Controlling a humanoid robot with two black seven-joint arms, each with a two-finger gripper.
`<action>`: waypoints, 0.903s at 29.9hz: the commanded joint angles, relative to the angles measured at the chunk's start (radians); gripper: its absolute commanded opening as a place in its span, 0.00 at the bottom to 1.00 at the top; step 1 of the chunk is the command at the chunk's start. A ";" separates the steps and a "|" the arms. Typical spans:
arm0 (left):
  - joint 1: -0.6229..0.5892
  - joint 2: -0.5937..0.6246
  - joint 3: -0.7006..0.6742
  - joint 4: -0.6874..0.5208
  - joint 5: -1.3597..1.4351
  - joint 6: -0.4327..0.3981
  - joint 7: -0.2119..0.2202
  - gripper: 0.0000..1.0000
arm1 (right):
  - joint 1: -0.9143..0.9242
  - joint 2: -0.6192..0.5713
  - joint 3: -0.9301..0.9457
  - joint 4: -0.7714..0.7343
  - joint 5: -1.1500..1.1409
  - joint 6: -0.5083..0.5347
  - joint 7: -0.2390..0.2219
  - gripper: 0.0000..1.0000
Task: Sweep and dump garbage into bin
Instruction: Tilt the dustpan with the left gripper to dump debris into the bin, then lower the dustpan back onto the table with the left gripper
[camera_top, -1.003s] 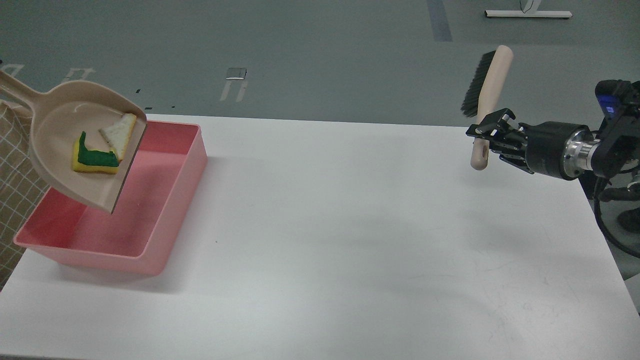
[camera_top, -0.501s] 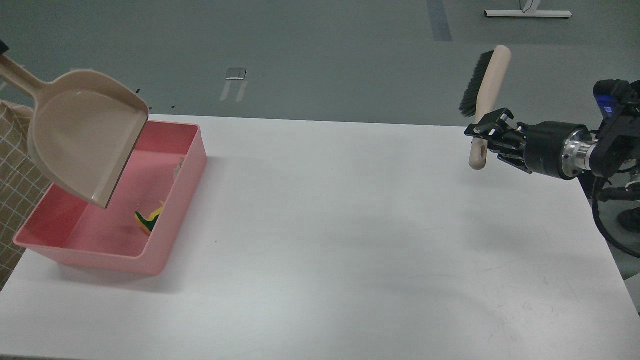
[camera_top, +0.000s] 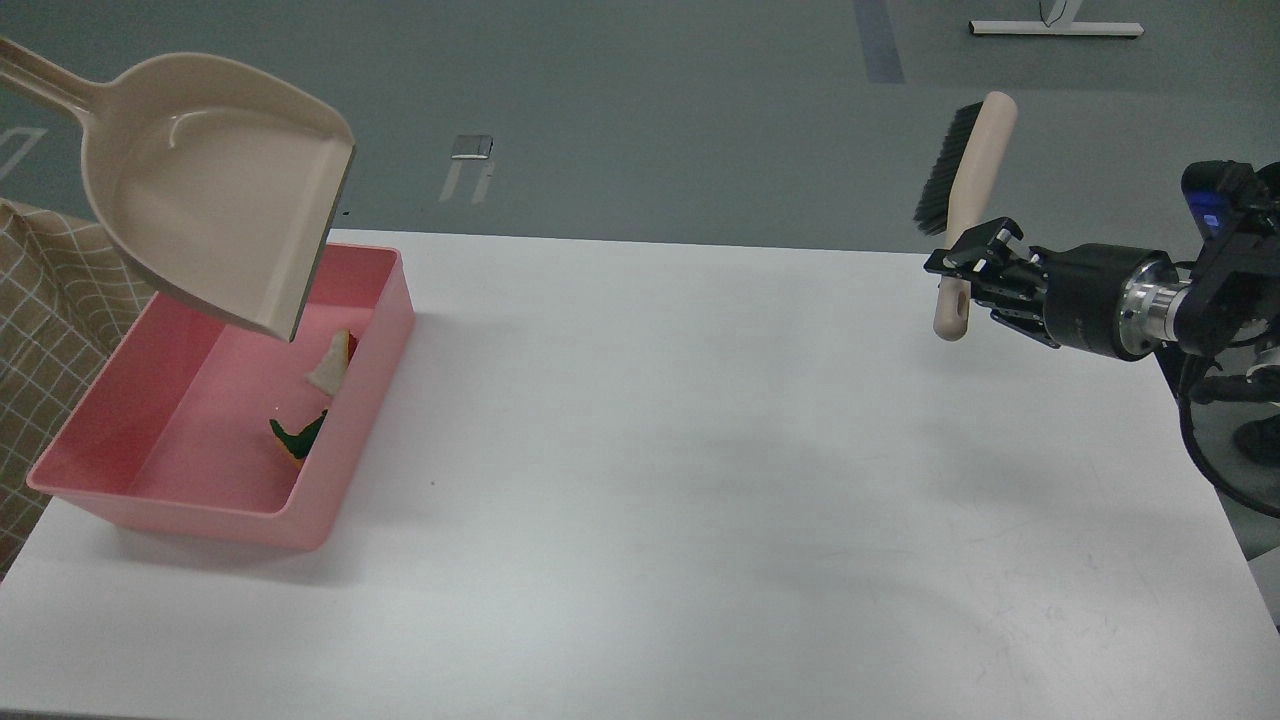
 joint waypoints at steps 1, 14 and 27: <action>-0.005 -0.038 -0.001 -0.010 -0.067 -0.016 0.000 0.00 | -0.001 0.000 -0.003 0.002 0.000 0.000 0.000 0.00; 0.010 -0.271 0.011 -0.108 -0.157 0.076 0.000 0.00 | -0.001 -0.003 -0.015 0.002 0.000 0.000 0.000 0.00; 0.048 -0.605 0.089 -0.157 -0.139 0.271 0.000 0.00 | -0.018 -0.006 -0.015 0.003 0.000 0.000 0.000 0.00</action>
